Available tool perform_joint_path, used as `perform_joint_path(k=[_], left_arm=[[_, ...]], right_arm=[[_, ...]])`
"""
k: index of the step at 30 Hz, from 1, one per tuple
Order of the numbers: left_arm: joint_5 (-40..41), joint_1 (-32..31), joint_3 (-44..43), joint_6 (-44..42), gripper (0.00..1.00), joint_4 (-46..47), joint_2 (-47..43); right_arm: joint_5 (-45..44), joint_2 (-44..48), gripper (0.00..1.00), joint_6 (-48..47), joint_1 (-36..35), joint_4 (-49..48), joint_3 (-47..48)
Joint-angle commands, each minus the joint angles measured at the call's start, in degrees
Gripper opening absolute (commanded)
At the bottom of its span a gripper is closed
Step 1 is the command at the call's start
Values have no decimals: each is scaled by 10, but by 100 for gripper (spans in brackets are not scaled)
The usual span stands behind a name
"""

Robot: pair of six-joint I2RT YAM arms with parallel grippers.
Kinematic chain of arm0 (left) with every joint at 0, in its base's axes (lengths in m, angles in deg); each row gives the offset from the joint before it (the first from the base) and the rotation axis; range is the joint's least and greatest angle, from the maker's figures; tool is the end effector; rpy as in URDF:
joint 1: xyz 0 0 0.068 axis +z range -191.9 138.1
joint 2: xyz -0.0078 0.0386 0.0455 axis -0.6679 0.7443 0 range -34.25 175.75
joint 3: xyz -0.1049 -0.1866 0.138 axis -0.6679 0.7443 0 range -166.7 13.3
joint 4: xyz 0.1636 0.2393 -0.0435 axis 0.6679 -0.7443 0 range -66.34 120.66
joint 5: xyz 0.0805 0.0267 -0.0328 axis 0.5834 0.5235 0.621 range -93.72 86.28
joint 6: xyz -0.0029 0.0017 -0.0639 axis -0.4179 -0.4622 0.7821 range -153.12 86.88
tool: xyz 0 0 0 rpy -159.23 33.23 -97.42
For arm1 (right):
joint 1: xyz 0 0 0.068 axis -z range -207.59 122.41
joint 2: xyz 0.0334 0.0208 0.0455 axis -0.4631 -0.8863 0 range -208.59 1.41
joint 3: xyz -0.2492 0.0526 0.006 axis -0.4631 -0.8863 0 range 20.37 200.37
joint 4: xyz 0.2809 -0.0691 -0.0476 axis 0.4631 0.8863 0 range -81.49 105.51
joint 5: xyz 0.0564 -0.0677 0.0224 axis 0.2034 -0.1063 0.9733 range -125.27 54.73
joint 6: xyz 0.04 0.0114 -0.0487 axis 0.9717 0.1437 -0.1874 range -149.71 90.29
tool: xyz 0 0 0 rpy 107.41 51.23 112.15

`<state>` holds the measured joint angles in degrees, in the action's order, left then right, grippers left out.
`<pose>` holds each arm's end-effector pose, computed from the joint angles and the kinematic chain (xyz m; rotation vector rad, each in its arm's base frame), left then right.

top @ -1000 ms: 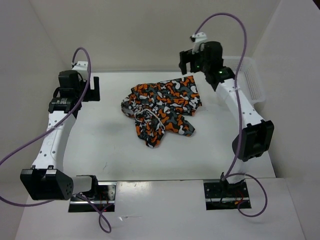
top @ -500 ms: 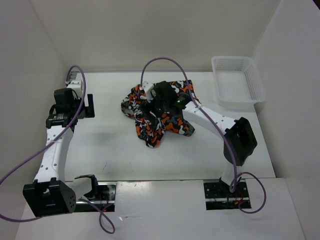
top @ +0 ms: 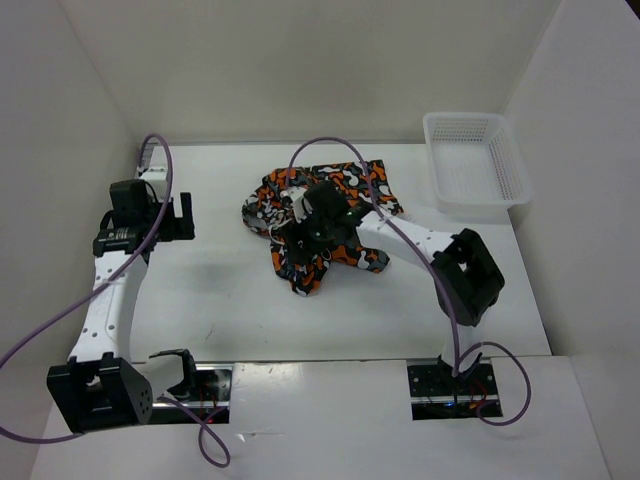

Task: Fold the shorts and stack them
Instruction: Move the shorts to the center of the board

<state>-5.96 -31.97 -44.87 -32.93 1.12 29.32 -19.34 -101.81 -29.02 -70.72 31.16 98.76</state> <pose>0.2910 0.0490 0.2960 -0.1703 2.1738 0.0542 0.3091 0.3083 0.2001 -1.0187 2.2524 0.6788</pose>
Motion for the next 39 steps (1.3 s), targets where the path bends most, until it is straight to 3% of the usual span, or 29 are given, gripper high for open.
perform_joint_path(k=[1, 2, 4, 5, 6, 9, 13, 16, 19, 21, 25, 28, 29, 31, 32, 33, 35, 37, 39], left_arm=[[-20, 3, -12, -2, 99, 6, 10], [-20, 3, -12, -2, 99, 6, 10], [-20, 3, -19, -2, 99, 6, 16], [-20, 3, -19, -2, 99, 6, 16], [-20, 3, -19, -2, 99, 6, 16], [-15, 3, -19, -2, 99, 6, 16], [-9, 3, -19, -2, 99, 6, 16], [-4, 3, -25, -2, 99, 12, 21], [32, 3, -40, -2, 99, 28, 37], [75, 3, -51, -2, 99, 41, 44], [173, 21, -74, -2, 99, 69, 49], [189, 44, -91, -2, 99, 74, 49], [183, 50, -91, -2, 99, 74, 49], [157, 50, -91, -2, 99, 63, 49], [147, 50, -91, -2, 99, 63, 49], [125, 50, -91, -2, 99, 57, 49], [102, 50, -98, -2, 99, 51, 54], [67, 50, -104, -2, 99, 41, 60], [45, 50, -110, -2, 99, 41, 60]], right_arm=[[10, -31, 83, 45, -4, -36, -14], [-12, -45, 79, 51, -4, -42, -9], [-40, -58, 60, 51, -4, -49, 10], [-54, -63, 49, 51, -4, -55, 19], [-78, -74, 26, 46, -4, -55, 30], [-131, -74, 0, -28, -4, -55, 84], [-163, -13, 0, -234, -4, -47, 143], [-93, 76, 0, -336, -4, -39, 149], [-8, 122, 0, -335, -4, -66, 200], [19, 102, 0, -284, -4, -41, 300], [107, 66, 0, -278, -4, 29, 420], [72, 96, 0, -350, -4, 68, 364], [-5, 141, 0, -372, -4, 49, 260], [-97, 186, 0, -399, 51, -33, 154], [-119, 187, 6, -382, 78, -54, 97], [-138, 175, 27, -333, 135, -64, 97], [-190, 109, 83, -292, 178, -36, 136], [-224, 65, 98, -251, 208, 8, 178], [-241, 39, 100, -232, 208, 15, 222]])
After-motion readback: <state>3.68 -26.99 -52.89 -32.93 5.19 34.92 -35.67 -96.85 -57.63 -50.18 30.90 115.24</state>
